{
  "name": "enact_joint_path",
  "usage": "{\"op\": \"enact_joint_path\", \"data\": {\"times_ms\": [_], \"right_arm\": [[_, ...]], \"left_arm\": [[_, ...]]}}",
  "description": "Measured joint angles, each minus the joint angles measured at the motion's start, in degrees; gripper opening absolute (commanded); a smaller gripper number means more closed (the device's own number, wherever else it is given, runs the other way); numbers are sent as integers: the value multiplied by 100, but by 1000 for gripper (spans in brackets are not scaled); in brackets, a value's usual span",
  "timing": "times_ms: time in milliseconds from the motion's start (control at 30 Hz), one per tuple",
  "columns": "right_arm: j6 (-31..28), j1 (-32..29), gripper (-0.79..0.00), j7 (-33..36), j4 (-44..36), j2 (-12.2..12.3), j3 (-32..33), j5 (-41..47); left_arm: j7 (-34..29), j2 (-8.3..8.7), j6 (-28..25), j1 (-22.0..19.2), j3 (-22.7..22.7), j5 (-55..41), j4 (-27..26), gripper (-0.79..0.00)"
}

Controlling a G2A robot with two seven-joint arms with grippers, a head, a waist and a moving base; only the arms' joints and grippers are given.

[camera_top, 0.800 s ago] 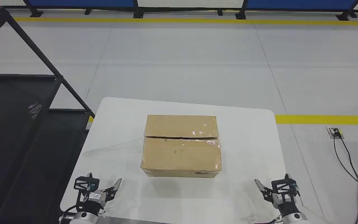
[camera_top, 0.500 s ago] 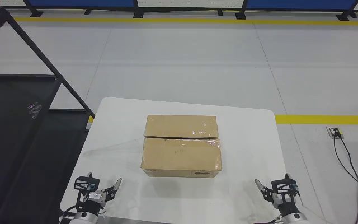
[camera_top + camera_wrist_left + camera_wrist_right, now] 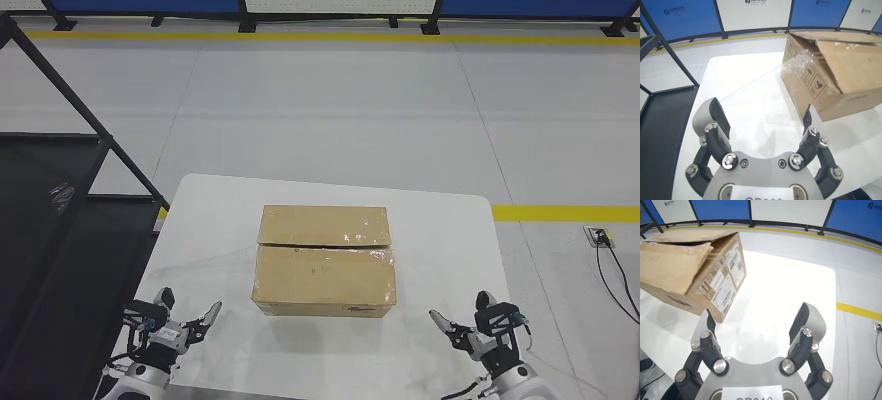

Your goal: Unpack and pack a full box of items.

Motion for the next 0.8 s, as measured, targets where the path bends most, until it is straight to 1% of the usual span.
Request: {"op": "enact_joint_path", "data": {"times_ms": [100, 200, 233, 300, 367, 700, 733, 800], "right_arm": [[-307, 238, 0, 400, -166, -1, -111, 457], [-554, 582, 0, 838, -232, -9, -306, 967], [-545, 738, 0, 975, -245, -14, -361, 1092], [-394, 934, 0, 1046, -288, -27, -444, 1145], [-305, 1019, 0, 1089, -335, -33, -484, 1164], [-312, 1009, 0, 1085, -332, -33, -483, 1160], [-332, 1002, 0, 1062, -318, -39, -503, 1199], [-499, 1066, 0, 1034, -217, -54, -553, 1611]], "left_arm": [[114, 18, -365, -121, -70, -94, 14, 0], [159, 27, -784, -256, -137, -501, 74, 0], [144, 38, -937, -305, -182, -609, 80, 0], [127, 55, -1111, -335, -224, -499, 65, 0], [124, 61, -1174, -332, -234, -401, 53, 0], [125, 60, -1162, -331, -230, -409, 54, 0], [116, 56, -1164, -341, -215, -442, 64, 0], [-17, 40, -1175, -468, -148, -800, 115, 0]]}}
